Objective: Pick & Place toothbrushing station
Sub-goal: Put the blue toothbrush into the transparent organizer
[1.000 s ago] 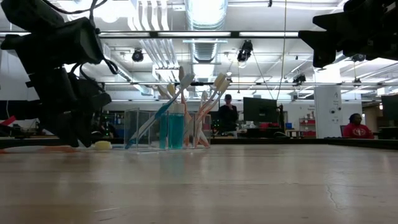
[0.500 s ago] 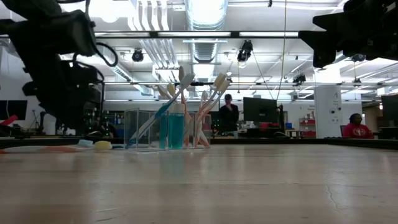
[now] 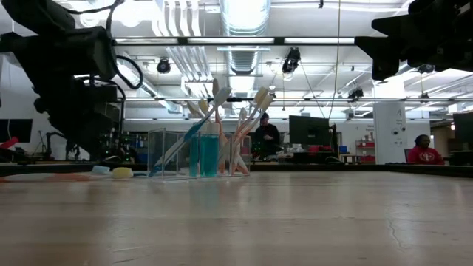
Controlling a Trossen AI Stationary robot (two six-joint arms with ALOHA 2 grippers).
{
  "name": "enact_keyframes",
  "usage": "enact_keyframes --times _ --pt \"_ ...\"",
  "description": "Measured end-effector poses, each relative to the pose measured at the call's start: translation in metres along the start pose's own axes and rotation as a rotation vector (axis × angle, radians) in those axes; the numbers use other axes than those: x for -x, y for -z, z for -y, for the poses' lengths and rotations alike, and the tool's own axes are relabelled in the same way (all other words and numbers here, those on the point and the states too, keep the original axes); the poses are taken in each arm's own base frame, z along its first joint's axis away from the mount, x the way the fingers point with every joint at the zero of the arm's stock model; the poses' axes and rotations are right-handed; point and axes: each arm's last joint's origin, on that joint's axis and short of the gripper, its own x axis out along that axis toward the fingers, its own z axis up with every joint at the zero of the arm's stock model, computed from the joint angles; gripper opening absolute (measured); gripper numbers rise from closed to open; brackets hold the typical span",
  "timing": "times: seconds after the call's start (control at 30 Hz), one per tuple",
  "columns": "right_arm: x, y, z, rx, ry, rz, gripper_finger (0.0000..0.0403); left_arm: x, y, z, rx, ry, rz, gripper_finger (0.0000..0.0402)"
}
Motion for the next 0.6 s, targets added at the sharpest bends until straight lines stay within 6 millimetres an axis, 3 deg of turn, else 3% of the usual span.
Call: enact_keyframes --times 0.23,0.6 --pt "0.000 0.000 0.000 0.001 0.000 0.000 0.0215 -0.006 -0.003 0.002 -0.069 0.022 0.025 0.0163" --pt "0.000 0.000 0.000 0.000 0.000 0.001 0.0215 -0.018 -0.004 0.000 0.000 0.053 0.008 0.0163"
